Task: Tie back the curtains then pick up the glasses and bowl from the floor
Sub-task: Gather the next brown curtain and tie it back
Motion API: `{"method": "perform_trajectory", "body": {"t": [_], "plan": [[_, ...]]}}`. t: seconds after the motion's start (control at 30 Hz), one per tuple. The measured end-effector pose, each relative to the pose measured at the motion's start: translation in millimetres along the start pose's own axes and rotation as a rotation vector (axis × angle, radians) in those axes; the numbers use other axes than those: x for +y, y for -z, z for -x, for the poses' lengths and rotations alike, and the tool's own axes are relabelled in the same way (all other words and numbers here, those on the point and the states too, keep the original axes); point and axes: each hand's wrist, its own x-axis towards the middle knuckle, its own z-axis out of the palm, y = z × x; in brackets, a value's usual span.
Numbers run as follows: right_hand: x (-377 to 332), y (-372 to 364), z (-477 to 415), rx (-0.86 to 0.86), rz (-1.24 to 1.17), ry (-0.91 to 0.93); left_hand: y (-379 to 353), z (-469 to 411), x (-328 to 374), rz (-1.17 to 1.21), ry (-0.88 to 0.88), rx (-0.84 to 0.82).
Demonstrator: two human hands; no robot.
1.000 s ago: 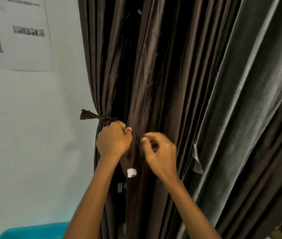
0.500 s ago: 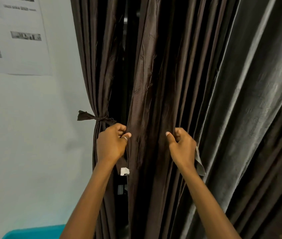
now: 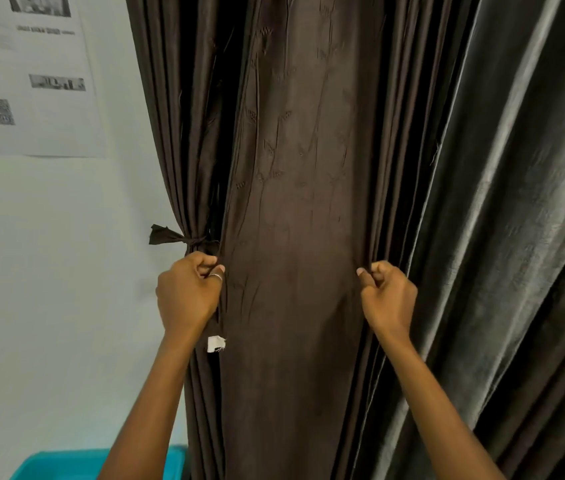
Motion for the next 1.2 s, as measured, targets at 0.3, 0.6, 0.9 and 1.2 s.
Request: {"method": "perform_trajectory", "body": {"t": [0.3, 0.6, 0.9, 1.2], "plan": [[-41, -32, 55, 0.008, -0.038, 0.275, -29, 38, 34, 0.089, -0.086, -0.072], [-57, -43, 77, -0.117, -0.127, 0.343, -46, 54, 44, 0.231, -0.106, -0.219], [-55, -44, 83, -0.122, -0.141, 0.354, -55, 61, 72, 0.103, -0.042, -0.129], [-35, -22, 69, 0.128, -0.123, 0.241, -61, 57, 65, -0.043, -0.1, -0.03]]}}
